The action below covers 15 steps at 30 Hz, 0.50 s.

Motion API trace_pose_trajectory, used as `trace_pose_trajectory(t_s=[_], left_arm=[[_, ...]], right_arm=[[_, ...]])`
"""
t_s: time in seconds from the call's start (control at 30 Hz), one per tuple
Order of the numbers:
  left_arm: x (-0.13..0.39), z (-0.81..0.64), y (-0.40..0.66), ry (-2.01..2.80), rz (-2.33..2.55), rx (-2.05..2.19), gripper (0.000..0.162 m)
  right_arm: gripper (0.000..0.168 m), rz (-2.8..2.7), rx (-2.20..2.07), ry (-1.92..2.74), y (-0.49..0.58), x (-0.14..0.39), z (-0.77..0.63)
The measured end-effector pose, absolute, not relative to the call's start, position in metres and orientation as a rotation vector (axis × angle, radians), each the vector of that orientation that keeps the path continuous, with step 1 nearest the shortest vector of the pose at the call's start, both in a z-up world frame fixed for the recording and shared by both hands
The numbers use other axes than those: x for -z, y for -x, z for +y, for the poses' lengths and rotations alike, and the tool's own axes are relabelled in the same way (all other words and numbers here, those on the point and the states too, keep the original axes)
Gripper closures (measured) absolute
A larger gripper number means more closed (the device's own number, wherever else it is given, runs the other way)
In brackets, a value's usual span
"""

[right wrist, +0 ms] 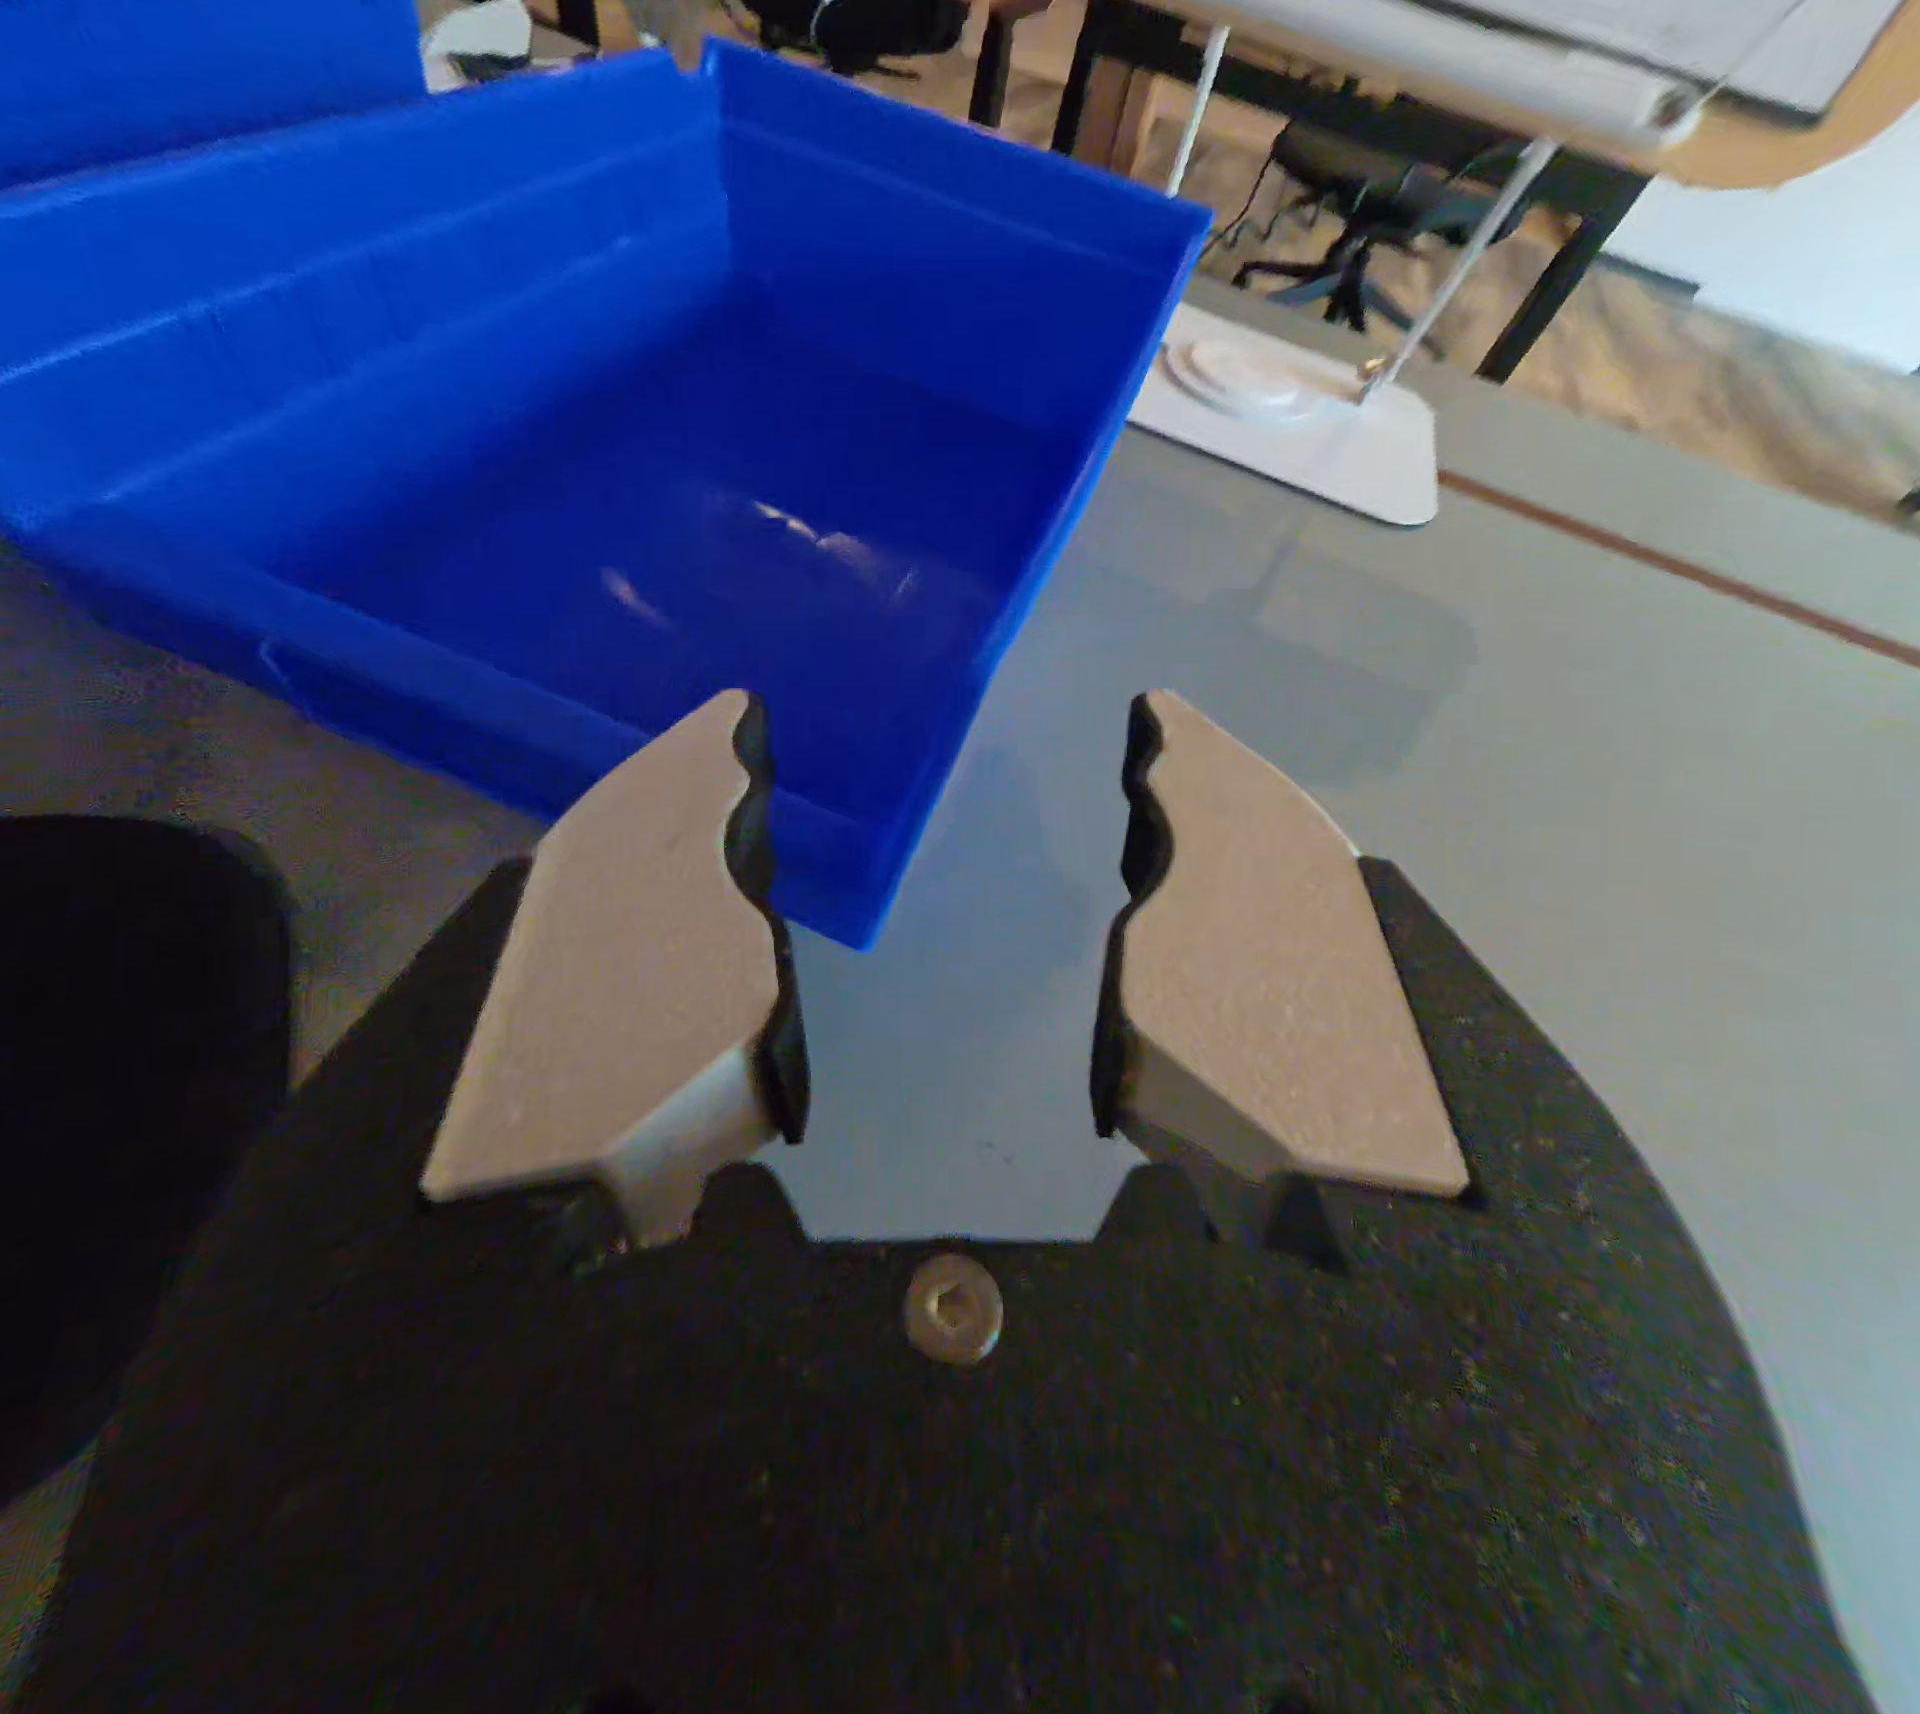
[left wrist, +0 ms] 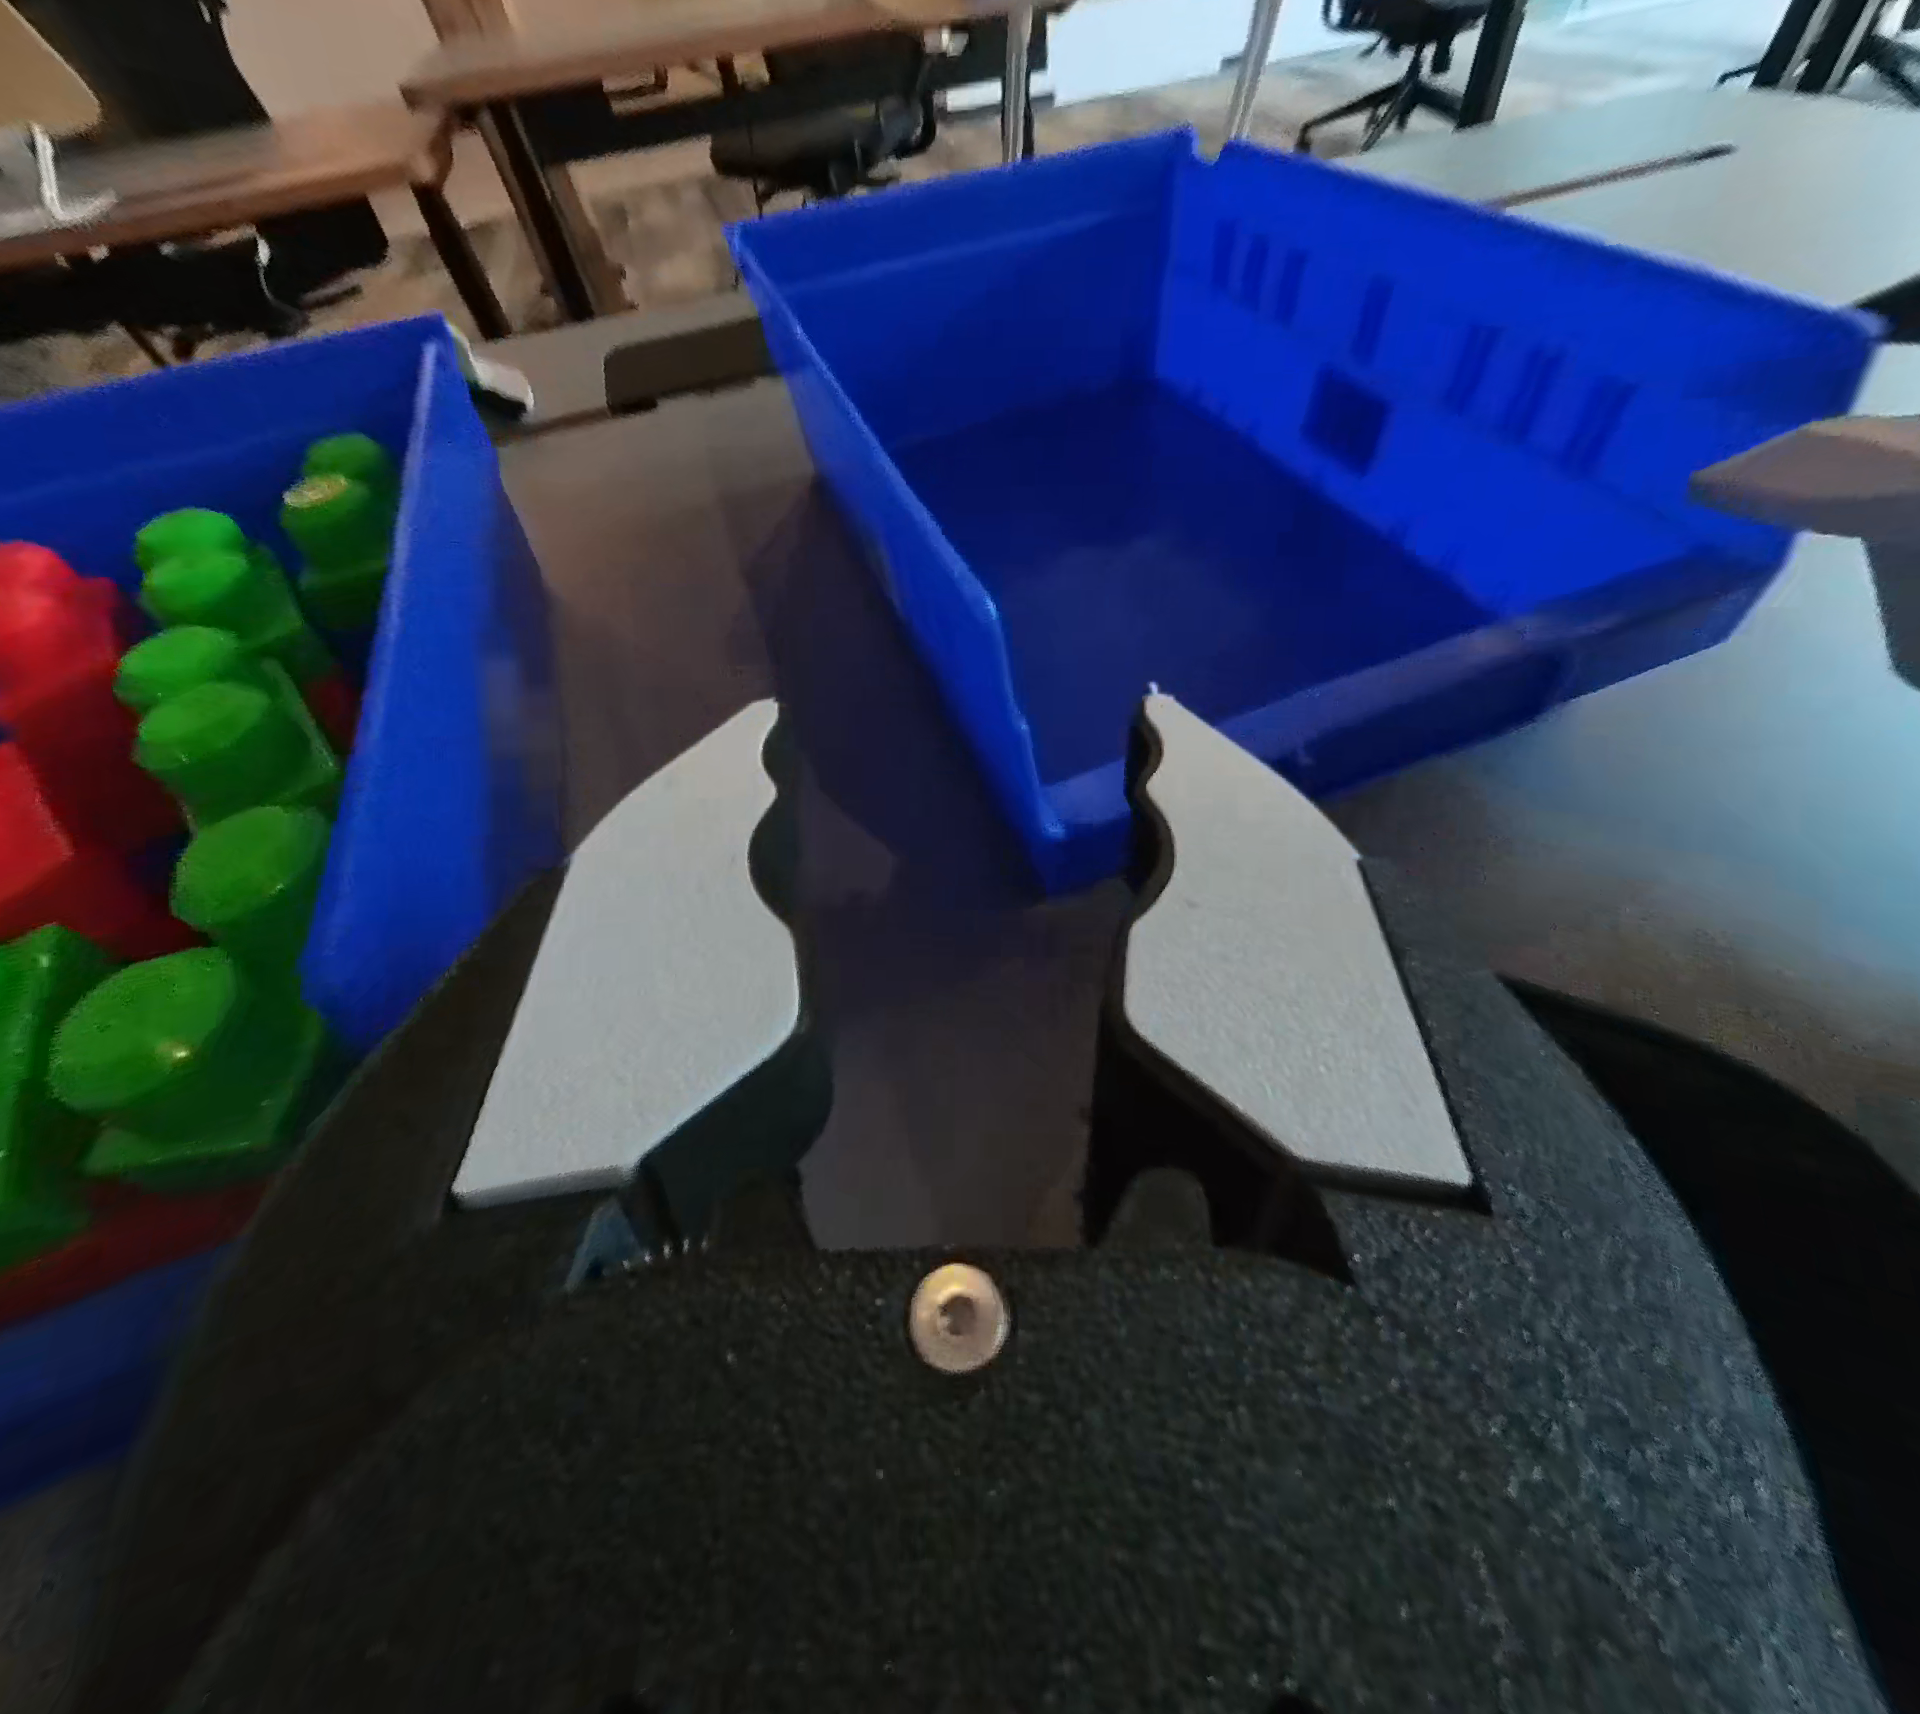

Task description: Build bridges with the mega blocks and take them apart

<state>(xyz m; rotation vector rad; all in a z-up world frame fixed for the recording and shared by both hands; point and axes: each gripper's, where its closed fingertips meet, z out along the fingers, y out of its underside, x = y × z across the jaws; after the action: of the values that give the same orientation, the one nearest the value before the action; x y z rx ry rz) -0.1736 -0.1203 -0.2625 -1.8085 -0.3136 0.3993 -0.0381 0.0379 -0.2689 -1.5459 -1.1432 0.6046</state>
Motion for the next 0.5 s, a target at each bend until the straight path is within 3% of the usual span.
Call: trace_pose_trajectory(t_s=[0.37,0.47,0.5], left_arm=[[0.288,-0.094,0.189,1.915,-0.328,-0.421,0.123],[0.292,-0.090,0.184,1.933,-0.316,-0.408,0.152],[0.292,-0.091,0.185,1.934,-0.316,-0.437,0.153]], right_arm=[[0.123,-1.255,-0.600,1.586,0.058,0.290,0.040],[0.136,-1.274,-0.542,1.565,0.058,0.292,0.042],[0.150,-1.272,-0.506,1.548,0.057,0.291,0.046]])
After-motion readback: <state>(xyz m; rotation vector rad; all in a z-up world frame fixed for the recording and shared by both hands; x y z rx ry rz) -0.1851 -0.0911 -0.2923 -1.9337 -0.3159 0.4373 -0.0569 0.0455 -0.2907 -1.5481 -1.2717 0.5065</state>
